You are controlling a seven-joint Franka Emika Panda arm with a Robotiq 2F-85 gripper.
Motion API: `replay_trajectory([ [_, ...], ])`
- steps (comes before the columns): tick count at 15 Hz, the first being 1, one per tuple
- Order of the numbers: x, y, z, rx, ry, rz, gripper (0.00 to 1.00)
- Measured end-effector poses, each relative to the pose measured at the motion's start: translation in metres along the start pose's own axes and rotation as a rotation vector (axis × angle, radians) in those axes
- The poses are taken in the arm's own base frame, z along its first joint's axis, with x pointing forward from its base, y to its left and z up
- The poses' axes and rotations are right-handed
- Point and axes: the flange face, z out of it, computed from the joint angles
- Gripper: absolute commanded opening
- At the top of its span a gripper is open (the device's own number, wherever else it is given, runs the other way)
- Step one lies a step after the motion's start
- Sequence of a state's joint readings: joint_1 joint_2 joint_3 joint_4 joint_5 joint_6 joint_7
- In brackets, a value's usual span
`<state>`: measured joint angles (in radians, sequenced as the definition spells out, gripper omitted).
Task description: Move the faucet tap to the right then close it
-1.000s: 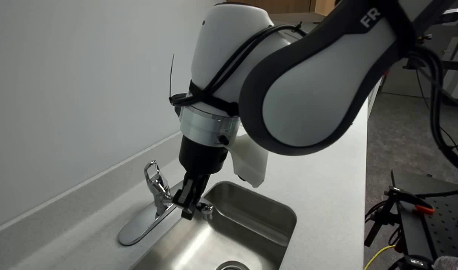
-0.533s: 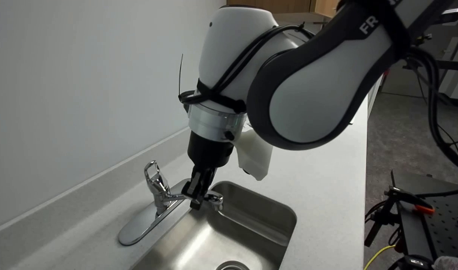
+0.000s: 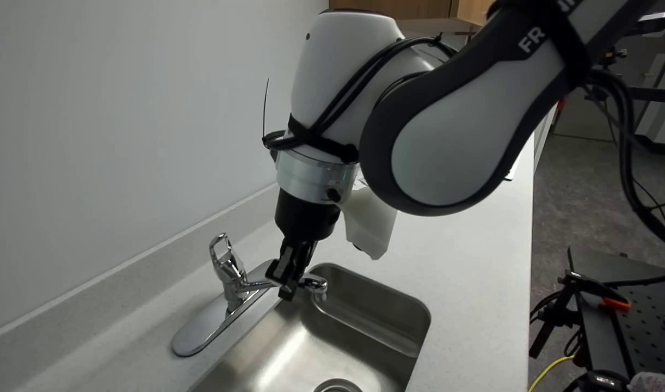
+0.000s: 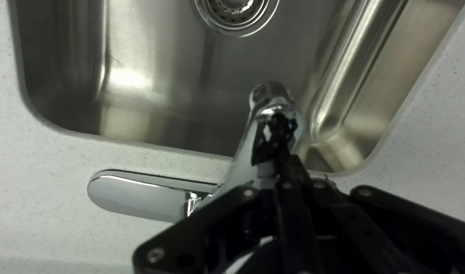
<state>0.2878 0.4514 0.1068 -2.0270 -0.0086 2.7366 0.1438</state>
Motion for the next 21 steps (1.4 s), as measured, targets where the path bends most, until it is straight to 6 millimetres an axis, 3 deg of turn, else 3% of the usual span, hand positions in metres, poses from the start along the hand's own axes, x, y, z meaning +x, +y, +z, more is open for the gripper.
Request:
replay_trajectory([
  [6, 0.014, 0.007, -0.011, -0.002, 0.033, 0.012, 0.0],
  [14, 0.058, 0.053, -0.041, -0.065, 0.219, 0.023, 0.0],
  [21, 0.078, 0.041, -0.028, -0.064, 0.337, 0.005, 0.0],
])
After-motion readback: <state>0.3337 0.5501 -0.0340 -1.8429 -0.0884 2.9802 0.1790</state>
